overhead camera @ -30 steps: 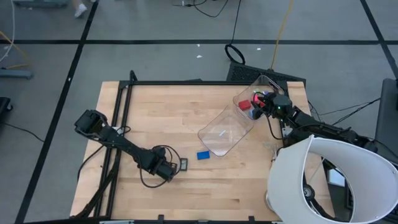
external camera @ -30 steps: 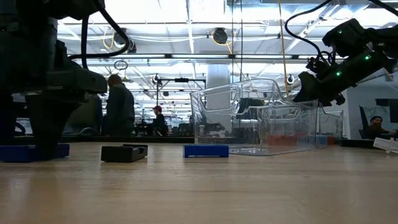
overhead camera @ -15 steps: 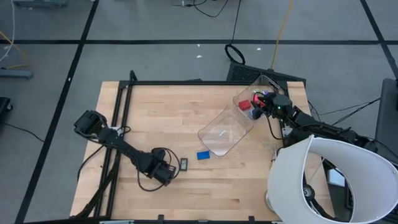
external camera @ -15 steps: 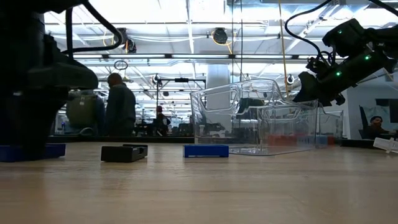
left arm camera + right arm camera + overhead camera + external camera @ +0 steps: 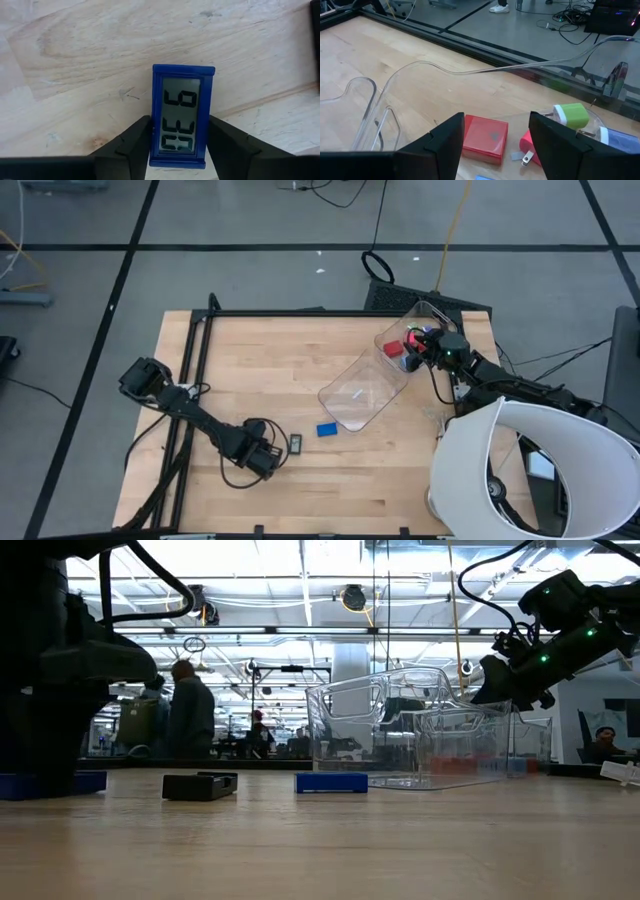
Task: Pick & Place Office items
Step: Put the dark blue digital timer into the left transparent bin
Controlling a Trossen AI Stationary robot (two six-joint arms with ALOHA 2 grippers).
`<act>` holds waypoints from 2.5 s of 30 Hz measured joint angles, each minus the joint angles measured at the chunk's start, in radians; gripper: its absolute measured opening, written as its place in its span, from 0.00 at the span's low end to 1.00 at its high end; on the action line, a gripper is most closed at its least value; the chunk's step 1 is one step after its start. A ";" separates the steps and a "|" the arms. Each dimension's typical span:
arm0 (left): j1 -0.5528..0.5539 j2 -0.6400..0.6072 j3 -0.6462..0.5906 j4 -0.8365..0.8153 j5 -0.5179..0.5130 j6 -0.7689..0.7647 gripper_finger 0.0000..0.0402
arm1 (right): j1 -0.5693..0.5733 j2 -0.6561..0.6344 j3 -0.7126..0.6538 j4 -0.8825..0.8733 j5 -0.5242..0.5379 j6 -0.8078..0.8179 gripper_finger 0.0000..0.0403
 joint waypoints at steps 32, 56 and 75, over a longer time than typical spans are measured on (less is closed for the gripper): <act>0.029 -0.236 0.000 0.852 -0.586 1.073 0.38 | 0.000 0.000 0.001 0.000 0.000 0.000 0.53; 0.312 -0.233 0.058 1.130 -0.347 1.446 0.37 | 0.000 0.000 0.001 0.016 0.000 0.000 0.53; 0.417 0.131 0.523 0.503 -0.284 1.338 0.38 | 0.000 0.000 0.001 0.014 -0.003 0.000 0.53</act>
